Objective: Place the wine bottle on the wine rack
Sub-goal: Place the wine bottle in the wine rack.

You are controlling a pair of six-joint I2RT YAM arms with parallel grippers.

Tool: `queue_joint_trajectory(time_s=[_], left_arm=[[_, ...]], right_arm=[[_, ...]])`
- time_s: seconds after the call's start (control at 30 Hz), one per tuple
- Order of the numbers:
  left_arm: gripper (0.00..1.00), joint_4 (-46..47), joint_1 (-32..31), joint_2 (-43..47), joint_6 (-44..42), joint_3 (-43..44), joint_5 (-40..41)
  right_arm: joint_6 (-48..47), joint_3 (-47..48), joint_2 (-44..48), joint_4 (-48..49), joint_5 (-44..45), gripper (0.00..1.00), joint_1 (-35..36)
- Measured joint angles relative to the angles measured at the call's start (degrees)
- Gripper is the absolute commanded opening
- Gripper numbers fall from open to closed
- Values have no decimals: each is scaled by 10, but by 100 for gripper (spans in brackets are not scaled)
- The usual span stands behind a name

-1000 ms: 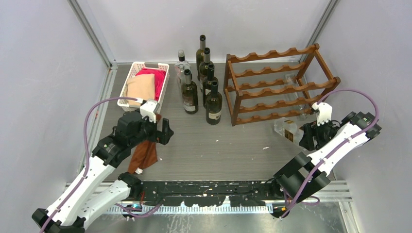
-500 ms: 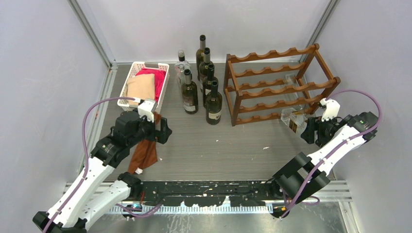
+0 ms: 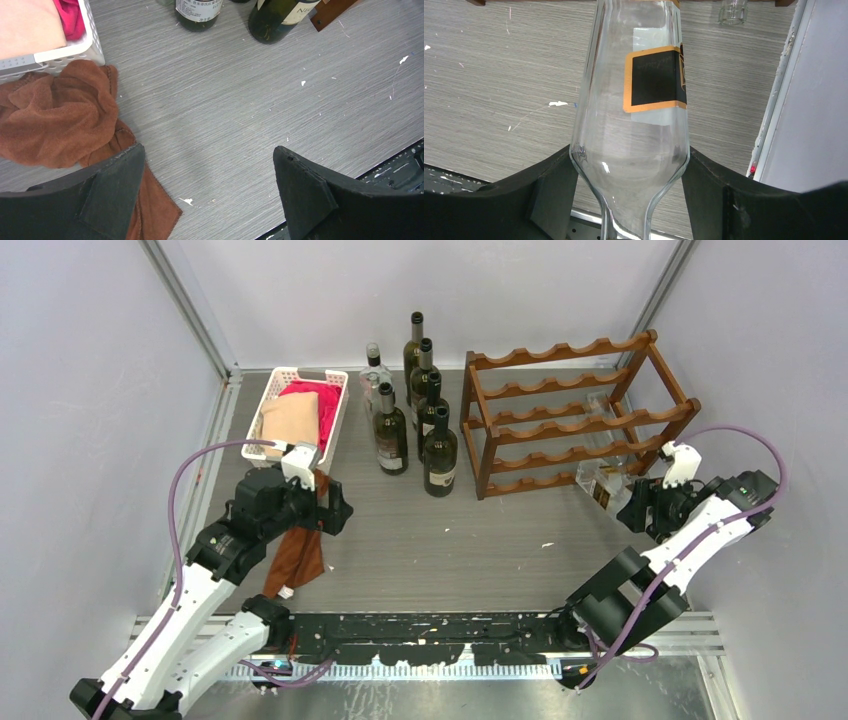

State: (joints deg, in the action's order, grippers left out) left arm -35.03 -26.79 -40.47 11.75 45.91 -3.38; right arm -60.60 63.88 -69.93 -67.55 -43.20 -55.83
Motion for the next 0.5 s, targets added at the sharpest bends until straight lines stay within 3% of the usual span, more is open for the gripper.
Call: queue_joint_trajectory(time_s=[0.5], left_arm=[[97, 0, 10, 0, 0, -1, -13]], right_arm=[[70, -68, -2, 93, -5, 1, 30]])
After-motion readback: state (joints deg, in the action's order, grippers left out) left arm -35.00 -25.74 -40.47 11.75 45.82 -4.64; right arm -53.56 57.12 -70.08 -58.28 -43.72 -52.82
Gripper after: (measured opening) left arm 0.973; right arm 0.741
